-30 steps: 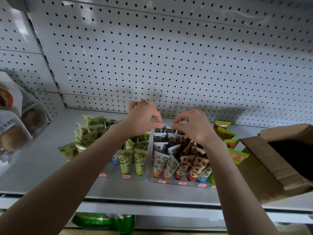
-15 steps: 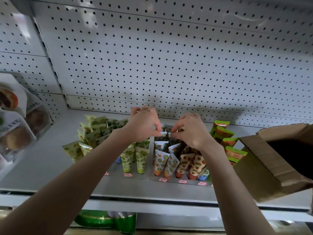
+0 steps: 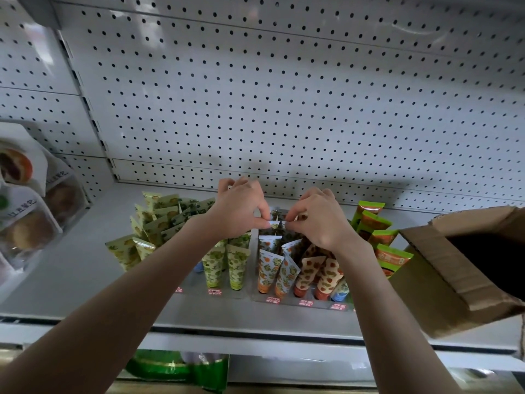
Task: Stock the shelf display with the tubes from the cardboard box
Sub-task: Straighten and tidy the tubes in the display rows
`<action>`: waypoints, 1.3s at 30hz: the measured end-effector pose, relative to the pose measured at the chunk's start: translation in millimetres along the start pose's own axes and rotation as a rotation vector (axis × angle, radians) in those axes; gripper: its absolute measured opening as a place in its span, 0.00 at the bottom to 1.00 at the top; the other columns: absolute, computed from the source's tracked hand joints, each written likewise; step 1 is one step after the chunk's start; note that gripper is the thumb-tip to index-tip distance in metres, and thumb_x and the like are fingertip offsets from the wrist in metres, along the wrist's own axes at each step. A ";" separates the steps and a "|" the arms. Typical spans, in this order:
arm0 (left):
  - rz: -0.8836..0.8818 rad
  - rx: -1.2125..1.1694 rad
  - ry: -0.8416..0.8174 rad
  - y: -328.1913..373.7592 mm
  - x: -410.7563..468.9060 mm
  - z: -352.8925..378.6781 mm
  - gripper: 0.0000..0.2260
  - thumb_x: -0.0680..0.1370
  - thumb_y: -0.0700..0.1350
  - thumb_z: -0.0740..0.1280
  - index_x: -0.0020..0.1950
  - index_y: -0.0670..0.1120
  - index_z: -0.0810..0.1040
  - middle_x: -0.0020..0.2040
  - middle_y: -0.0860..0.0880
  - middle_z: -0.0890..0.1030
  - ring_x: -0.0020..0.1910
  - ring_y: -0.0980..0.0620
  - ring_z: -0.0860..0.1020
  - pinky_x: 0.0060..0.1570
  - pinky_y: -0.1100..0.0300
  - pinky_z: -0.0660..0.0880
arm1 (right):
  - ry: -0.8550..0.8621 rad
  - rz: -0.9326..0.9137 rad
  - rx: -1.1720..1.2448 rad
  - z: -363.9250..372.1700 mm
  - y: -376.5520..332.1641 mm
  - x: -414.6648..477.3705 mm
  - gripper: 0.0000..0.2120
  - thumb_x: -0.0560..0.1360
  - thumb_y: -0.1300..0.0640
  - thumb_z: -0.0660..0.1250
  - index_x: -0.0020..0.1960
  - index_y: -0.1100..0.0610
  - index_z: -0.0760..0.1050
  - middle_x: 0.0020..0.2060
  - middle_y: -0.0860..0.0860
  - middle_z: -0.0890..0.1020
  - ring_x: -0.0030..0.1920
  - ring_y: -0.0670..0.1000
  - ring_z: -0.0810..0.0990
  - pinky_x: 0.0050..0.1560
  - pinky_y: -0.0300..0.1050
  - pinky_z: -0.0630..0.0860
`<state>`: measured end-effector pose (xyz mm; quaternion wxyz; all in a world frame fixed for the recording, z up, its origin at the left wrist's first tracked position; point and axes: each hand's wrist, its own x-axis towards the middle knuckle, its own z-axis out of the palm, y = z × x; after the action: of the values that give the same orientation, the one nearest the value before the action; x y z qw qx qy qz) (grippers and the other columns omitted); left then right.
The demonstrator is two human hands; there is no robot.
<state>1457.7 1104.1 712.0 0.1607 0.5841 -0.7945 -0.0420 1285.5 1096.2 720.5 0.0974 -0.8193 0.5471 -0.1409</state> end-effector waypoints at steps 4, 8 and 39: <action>-0.007 -0.078 0.030 -1.3 -4.4 -4.5 0.06 0.71 0.55 0.71 0.43 0.56 0.83 0.52 0.55 0.72 0.55 0.55 0.65 0.55 0.58 0.50 | 0.044 0.004 0.097 -3.7 0.9 -4.4 0.06 0.72 0.52 0.71 0.48 0.50 0.82 0.52 0.49 0.73 0.58 0.51 0.64 0.52 0.40 0.58; 0.014 -0.194 0.018 -1.0 -12.7 -10.1 0.05 0.72 0.55 0.70 0.40 0.56 0.83 0.48 0.58 0.72 0.51 0.58 0.64 0.52 0.59 0.52 | 0.046 -0.045 0.204 -12.6 0.6 -15.4 0.04 0.71 0.53 0.72 0.45 0.51 0.82 0.48 0.46 0.73 0.53 0.44 0.61 0.47 0.36 0.54; 0.068 0.072 -0.015 15.6 -26.5 -4.6 0.06 0.73 0.52 0.69 0.44 0.51 0.83 0.51 0.56 0.71 0.55 0.55 0.64 0.59 0.57 0.48 | 0.026 -0.065 0.008 1.4 -4.6 -29.0 0.02 0.70 0.53 0.72 0.42 0.50 0.83 0.47 0.48 0.70 0.51 0.49 0.61 0.51 0.42 0.60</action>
<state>1451.9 1134.5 714.8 0.1351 0.5619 -0.8160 -0.0124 1279.5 1124.8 717.0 0.0892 -0.8345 0.5207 -0.1567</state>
